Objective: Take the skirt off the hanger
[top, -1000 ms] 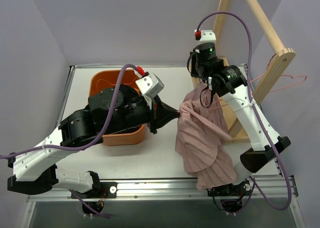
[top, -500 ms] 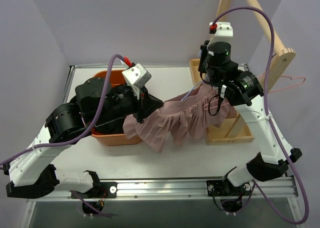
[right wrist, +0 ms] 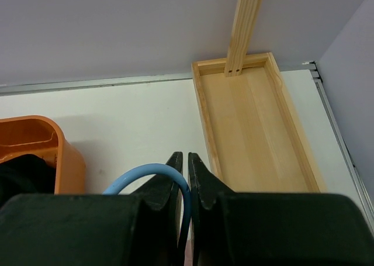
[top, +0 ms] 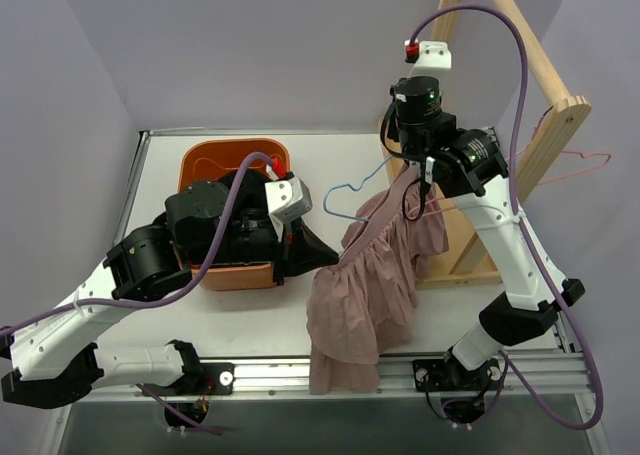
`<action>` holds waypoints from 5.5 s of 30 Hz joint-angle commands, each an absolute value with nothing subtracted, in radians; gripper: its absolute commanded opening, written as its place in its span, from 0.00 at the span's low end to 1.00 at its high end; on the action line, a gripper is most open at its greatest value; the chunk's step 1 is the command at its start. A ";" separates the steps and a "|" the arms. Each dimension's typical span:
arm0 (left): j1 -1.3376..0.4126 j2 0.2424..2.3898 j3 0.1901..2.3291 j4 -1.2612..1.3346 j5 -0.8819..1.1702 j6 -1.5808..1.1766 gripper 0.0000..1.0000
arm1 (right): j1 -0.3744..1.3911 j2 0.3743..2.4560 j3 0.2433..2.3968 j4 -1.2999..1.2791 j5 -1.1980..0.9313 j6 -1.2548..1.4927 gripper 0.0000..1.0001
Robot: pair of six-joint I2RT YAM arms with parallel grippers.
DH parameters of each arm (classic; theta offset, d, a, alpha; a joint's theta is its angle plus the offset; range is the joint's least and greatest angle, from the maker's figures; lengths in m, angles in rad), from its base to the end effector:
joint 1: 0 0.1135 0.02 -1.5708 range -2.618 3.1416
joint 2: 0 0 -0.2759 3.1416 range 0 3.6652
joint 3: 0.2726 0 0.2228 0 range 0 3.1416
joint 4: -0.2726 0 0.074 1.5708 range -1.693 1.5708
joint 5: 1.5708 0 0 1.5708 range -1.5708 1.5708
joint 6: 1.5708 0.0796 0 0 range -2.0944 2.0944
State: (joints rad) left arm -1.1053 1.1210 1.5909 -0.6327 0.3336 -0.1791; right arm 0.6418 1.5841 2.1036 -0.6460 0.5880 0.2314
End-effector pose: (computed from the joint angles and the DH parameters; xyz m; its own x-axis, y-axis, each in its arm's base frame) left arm 0.0716 -0.2006 0.4884 -0.2478 0.1184 -0.9615 0.9606 0.1590 -0.2280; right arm 0.2822 0.1558 0.5303 -0.1115 0.1549 -0.9816 -0.0326 0.9867 0.1594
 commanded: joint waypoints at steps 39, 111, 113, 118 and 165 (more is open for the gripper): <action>-0.142 1.603 2.293 -0.126 0.923 -0.618 0.02 | 0.571 1.298 2.198 -0.521 -0.029 0.520 0.00; -0.046 1.486 1.407 -0.142 0.780 -0.516 0.02 | 0.571 1.230 2.103 -0.629 0.041 0.399 0.00; -0.081 1.523 1.396 -0.297 0.633 -0.430 0.02 | 0.571 1.224 2.095 -0.621 0.048 0.402 0.00; -0.201 1.643 1.424 -0.612 0.286 -0.258 0.02 | 0.571 1.233 2.092 -0.626 0.023 0.411 0.00; -0.900 1.332 2.016 -0.715 0.164 -0.485 0.89 | 0.755 1.414 1.833 -0.626 0.595 0.414 0.00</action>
State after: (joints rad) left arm -0.8341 1.3464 2.0090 -0.6235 0.2642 -0.5106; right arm 0.7536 1.4006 1.8656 -0.6548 0.4187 0.4007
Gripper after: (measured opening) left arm 0.889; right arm 0.022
